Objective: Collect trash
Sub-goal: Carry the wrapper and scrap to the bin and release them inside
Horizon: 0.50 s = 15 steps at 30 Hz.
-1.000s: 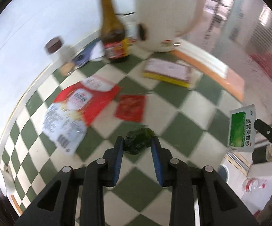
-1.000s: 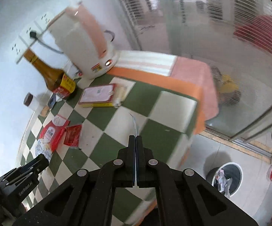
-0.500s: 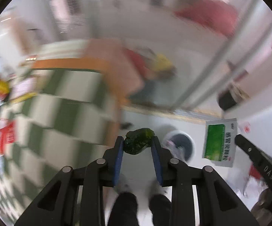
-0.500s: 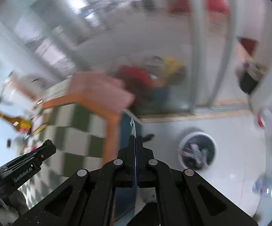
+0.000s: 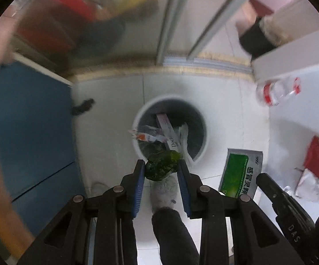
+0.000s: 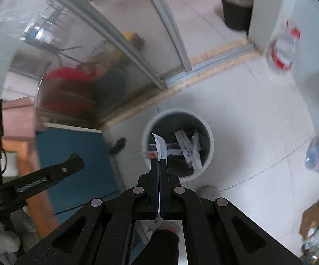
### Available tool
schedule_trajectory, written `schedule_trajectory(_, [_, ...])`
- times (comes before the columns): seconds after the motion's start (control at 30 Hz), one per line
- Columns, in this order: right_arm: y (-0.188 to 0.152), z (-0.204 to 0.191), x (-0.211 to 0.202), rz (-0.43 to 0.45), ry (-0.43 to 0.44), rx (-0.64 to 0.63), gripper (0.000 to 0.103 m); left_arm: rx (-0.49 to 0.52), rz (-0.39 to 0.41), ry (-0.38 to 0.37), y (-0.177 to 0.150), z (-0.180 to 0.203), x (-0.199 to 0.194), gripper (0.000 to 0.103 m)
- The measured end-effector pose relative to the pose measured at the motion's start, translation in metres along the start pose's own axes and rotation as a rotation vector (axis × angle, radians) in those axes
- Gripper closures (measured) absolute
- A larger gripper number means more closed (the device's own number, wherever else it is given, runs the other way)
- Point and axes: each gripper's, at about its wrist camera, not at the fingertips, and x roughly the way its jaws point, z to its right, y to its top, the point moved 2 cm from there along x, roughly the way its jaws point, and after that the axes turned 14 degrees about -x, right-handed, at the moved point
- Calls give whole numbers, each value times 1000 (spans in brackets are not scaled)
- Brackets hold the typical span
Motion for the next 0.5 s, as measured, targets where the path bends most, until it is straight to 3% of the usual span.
schedule_trajectory(0.17, [5,50,98,-29,11,16,103,28,-40,40,28,19,108,77])
schedule_trajectory(0.33, [9,69,173,-89,48,7,103,13,-90,17,37,11,158,75])
schedule_trajectory(0.5, [8,71,197,-143,36,-43,103,1,-105,12,41,12,183,71])
